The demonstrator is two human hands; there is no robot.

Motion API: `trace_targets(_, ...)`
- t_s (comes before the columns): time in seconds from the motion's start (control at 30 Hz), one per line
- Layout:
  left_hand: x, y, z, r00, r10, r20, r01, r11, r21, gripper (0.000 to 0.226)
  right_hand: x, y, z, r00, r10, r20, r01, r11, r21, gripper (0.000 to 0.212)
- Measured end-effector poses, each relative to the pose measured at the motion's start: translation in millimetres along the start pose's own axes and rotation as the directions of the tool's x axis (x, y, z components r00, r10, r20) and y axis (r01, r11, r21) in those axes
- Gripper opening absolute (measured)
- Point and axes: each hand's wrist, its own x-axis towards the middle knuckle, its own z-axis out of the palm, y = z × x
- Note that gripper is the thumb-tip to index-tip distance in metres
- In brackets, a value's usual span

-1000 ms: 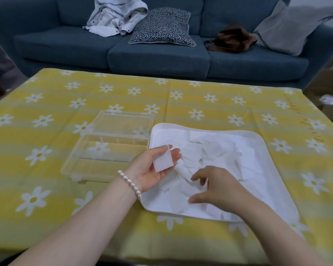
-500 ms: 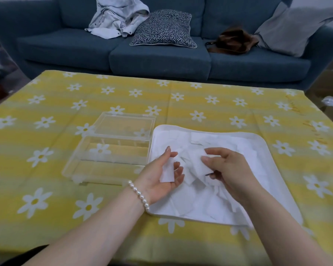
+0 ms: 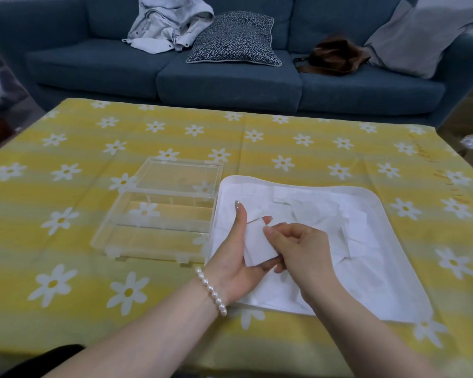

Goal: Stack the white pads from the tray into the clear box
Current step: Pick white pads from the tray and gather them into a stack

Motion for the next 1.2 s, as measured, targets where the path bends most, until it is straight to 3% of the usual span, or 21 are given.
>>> trace_targets(0.07, 0.8, 0.3, -2.0, 1.0, 0.019, -0.017, -0.019, 0.999, 0.045, 0.057, 0.5, 1.0, -1.5, 0.991, -0.13, 0.029, 0.133, 0.952, -0.276, 0.029)
trace_targets(0.13, -0.2, 2.1, -2.9, 0.999, 0.024, -0.023, -0.023, 0.999, 0.039, 0.05, 2.3, -0.4, -6.3, 0.963, -0.268, 0.026, 0.246, 0.835, -0.493, 0.03)
trace_targets(0.23, -1.4, 5.9, -4.5, 1.0, -0.021, -0.014, 0.022, 0.999, 0.032, 0.057, 5.3, -9.0, -19.7, 0.873, -0.486, 0.042, 0.439, 0.745, -0.502, 0.019)
trace_targets(0.27, -0.9, 6.4, -5.4, 0.999, -0.046, -0.026, 0.047, 0.998, 0.05, 0.063, 5.7, -12.0, -23.2, 0.852, -0.506, 0.13, 0.498, 0.709, -0.499, 0.027)
trace_targets(0.37, 0.7, 4.5, -7.7, 0.992, -0.122, -0.013, 0.123, 0.99, 0.076, 0.084, 4.7, -10.7, -26.4, 0.828, -0.362, 0.428, 0.555, 0.641, -0.531, 0.082)
trace_targets(0.47, -0.4, 0.8, -6.8, 0.988, -0.143, 0.057, 0.138, 0.987, 0.084, 0.092, 3.8, -1.9, -21.7, 0.774, -0.357, 0.523, 0.629, 0.534, -0.565, 0.094)
trace_targets(0.63, 2.4, -2.0, -9.2, 0.988, -0.122, 0.09, 0.11, 0.985, 0.131, 0.086, 4.8, -2.1, -18.7, 0.775, -0.357, 0.522, 0.628, 0.527, -0.573, 0.088)
trace_targets(0.83, 4.9, -3.1, -10.2, 0.996, -0.075, 0.039, 0.067, 0.983, 0.171, 0.072, 6.3, 5.8, -13.6, 0.75, -0.385, 0.538, 0.661, 0.456, -0.596, 0.084)
trace_targets(0.93, 5.1, -0.2, -10.6, 0.998, -0.059, -0.038, 0.065, 0.982, 0.175, 0.067, 7.3, 2.8, -17.6, 0.778, -0.347, 0.524, 0.619, 0.568, -0.543, 0.086)
trace_targets(1.0, 4.1, 6.7, -9.8, 0.994, -0.037, -0.099, 0.053, 0.986, 0.159, 0.06, 11.6, 0.1, -23.8, 0.82, -0.358, 0.447, 0.553, 0.697, -0.457, 0.068)
trace_targets(1.07, 4.4, 17.9, -11.7, 0.987, 0.007, -0.16, 0.016, 0.99, 0.14, 0.053, 17.6, -2.2, -30.7, 0.859, -0.404, 0.314, 0.508, 0.752, -0.42, 0.029)
trace_targets(1.1, 4.2, 25.3, -12.9, 0.983, 0.026, -0.181, -0.005, 0.993, 0.117, 0.049, 21.2, -2.6, -34.2, 0.883, -0.392, 0.26, 0.47, 0.758, -0.453, 0.014)
trace_targets(1.13, 4.1, 32.3, -15.0, 0.98, 0.037, -0.193, -0.021, 0.996, 0.085, 0.045, 23.2, -2.6, -35.9, 0.905, -0.349, 0.243, 0.426, 0.744, -0.515, 0.013)
trace_targets(1.2, 3.6, 43.0, -18.8, 0.979, 0.036, -0.2, -0.03, 0.999, 0.033, 0.04, 23.4, 0.9, -33.9, 0.933, -0.184, 0.308, 0.347, 0.684, -0.642, 0.01)
